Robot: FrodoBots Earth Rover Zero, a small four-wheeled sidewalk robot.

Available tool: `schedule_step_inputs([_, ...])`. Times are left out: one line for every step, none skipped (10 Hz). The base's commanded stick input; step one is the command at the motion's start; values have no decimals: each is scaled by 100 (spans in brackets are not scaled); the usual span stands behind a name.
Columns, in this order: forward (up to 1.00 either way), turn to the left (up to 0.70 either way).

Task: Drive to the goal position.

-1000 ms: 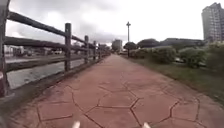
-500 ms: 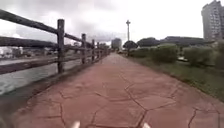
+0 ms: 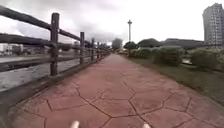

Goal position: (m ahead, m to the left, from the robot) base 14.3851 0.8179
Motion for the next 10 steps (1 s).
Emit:
schedule_step_inputs([70, 0])
schedule_step_inputs([70, 0])
schedule_step_inputs([70, 0])
schedule_step_inputs([70, 0])
schedule_step_inputs([70, 0])
schedule_step_inputs([70, 0])
schedule_step_inputs([70, 0])
schedule_step_inputs([70, 0])
schedule_step_inputs([70, 0])
schedule_step_inputs([70, 0])
